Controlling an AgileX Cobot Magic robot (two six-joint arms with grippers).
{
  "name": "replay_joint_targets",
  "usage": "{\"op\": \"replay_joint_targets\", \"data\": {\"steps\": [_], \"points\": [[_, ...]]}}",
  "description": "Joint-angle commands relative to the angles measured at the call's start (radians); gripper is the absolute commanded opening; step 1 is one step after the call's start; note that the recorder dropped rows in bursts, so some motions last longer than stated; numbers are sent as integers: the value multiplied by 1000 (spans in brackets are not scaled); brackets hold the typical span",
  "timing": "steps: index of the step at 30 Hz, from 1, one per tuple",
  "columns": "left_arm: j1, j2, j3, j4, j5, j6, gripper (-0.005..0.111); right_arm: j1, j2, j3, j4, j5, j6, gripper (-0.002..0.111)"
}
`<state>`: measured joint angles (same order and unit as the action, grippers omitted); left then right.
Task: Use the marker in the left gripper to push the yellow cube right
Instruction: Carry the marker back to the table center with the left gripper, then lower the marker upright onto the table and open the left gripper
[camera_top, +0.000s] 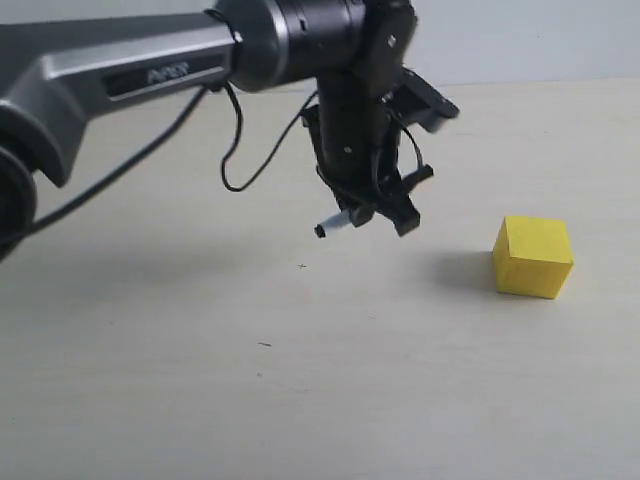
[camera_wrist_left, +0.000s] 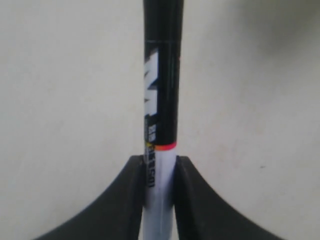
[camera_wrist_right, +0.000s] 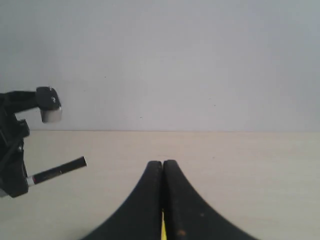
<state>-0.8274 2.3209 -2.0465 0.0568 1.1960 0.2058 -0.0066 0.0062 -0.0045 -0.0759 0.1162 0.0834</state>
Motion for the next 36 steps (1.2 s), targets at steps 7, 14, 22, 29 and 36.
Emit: {"op": "replay_joint_targets", "data": {"steps": [7,14,22,29,36], "points": [[115,-72,122,-144,25,-385,0,1,-6,4,-2,-5,-1,0],[70,-136,338,-144,-197,-571,0,1,-6,4,-2,-5,-1,0],[47,-171,560,-71,-346,-757,0,1,-6,4,-2,-5,-1,0],[49,-223,685,-85,-535,-876,0,1,-6,4,-2,-5,-1,0],[55,-223,685,-89,-536,-916,0,1,-6,4,-2,-5,-1,0]]}}
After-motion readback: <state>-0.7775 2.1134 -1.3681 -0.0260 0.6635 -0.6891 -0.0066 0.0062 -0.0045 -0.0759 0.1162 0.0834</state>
